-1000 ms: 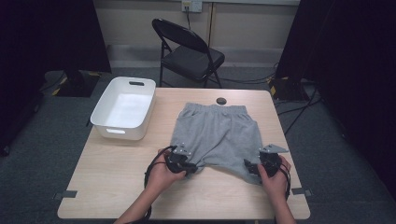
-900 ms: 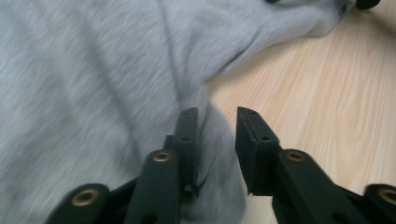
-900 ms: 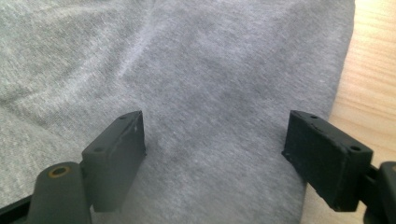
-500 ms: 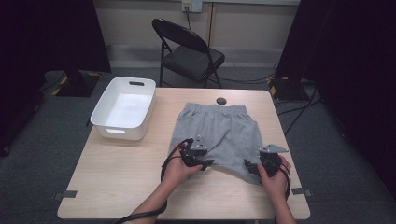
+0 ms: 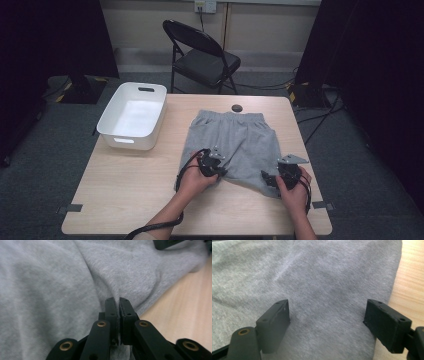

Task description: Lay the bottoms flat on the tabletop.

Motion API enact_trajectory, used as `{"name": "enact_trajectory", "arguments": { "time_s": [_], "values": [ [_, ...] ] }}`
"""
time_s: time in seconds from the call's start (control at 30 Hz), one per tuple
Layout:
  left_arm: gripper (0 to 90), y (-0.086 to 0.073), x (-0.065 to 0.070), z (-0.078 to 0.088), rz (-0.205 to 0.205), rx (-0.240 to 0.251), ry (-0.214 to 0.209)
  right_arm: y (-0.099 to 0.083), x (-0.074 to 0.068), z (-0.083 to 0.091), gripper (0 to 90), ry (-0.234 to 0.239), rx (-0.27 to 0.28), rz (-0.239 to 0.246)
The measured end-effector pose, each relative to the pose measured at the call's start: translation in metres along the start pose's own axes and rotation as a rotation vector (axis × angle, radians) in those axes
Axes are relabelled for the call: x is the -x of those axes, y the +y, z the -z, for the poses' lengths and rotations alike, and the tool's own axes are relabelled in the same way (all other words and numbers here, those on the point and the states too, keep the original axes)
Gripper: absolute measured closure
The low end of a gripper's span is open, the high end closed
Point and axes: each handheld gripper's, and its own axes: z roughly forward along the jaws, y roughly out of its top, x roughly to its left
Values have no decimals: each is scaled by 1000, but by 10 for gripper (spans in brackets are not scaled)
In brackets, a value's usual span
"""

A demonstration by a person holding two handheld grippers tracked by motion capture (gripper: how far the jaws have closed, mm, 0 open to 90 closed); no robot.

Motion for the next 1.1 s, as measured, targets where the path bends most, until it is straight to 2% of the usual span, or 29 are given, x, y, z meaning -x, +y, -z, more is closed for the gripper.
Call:
{"name": "enact_trajectory", "arguments": {
  "time_s": [0.07, 0.17, 0.2, 0.37, 0.43, 0.5, 0.63, 0.7, 0.73, 0.83, 0.93, 1.03, 1.1],
  "values": [
    [872, -1, -1, 4, 18, 8, -22, 0, 0, 0, 197, 0, 0, 0],
    [871, 1, -5, 12, 42, 47, -41, 0, 0, 0, 197, 0, 0, -1],
    [871, 3, -6, 14, 40, 52, -41, 0, 0, 0, 197, 0, 0, 0],
    [870, 12, -11, 14, 53, 79, -30, 0, 0, 0, 197, 0, 0, 0],
    [863, 13, -14, 11, 46, 77, -9, 0, 0, 0, 197, 0, 0, 0],
    [804, 12, -16, 6, 50, 81, 10, 0, 0, 0, 197, 1, 0, -1],
    [632, 7, -14, 2, 15, 76, 48, 0, 0, 0, 197, 2, 0, 0],
    [517, 6, -11, 7, 8, 102, 66, 0, 0, 0, 197, 3, 0, 0],
    [488, 5, -10, 10, 5, 114, 63, 0, 0, 0, 197, 2, 0, 0],
    [464, 2, -4, 22, -29, 133, 74, 0, 0, 0, 197, 1, 0, 1],
    [496, -5, 5, 34, -49, 150, 62, 0, 0, 0, 197, 1, 0, 1],
    [517, -16, 13, 34, -52, 148, 28, 0, 0, 0, 197, 0, 0, 1],
    [545, -24, 17, 28, -60, 119, 14, 0, 0, 0, 197, -1, 0, 2]
  ]
}}
